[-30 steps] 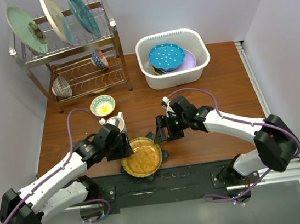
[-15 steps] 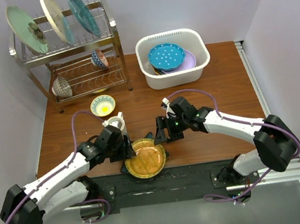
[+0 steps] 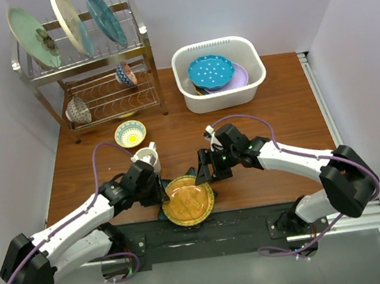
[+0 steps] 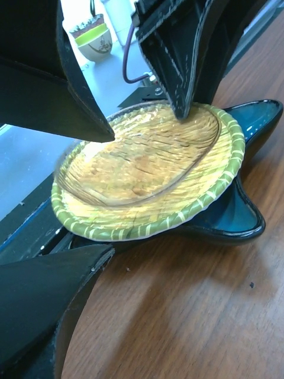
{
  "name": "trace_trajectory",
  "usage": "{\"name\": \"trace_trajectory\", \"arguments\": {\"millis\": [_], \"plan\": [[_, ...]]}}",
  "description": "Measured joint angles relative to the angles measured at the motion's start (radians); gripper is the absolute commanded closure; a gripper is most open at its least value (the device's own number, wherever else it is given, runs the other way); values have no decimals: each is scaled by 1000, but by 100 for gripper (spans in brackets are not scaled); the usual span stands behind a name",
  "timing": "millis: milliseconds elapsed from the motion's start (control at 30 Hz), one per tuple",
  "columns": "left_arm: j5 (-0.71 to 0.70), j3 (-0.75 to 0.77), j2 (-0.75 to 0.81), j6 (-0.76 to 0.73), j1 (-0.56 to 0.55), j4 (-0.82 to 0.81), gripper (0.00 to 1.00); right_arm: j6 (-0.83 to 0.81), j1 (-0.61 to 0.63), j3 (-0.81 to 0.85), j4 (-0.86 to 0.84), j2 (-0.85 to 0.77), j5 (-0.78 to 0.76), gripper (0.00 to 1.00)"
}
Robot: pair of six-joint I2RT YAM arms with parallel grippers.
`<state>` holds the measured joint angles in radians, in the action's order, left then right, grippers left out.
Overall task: Place the plates into the plastic bin on the countertop
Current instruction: Pick up the plate from the corner of the board.
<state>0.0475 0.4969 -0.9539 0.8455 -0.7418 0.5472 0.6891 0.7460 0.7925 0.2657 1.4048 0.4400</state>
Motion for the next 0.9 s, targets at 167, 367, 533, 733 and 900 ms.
{"name": "trace_trajectory", "arguments": {"millis": [167, 367, 533, 733, 900], "plan": [[-11, 4, 41, 1, 0, 10, 89, 4, 0, -8, -16, 13, 8, 28], [-19, 17, 54, 5, 0, 19, 99, 4, 0, -11, -16, 16, 8, 28], [-26, 29, 57, 5, 0, 31, 100, 4, 0, -11, -16, 16, 8, 28], [-40, 54, 66, 4, 0, 57, 100, 4, 0, -11, -16, 16, 8, 29], [-62, 57, 71, 5, 0, 76, 100, 5, 0, -11, -23, 16, 26, 30]]}}
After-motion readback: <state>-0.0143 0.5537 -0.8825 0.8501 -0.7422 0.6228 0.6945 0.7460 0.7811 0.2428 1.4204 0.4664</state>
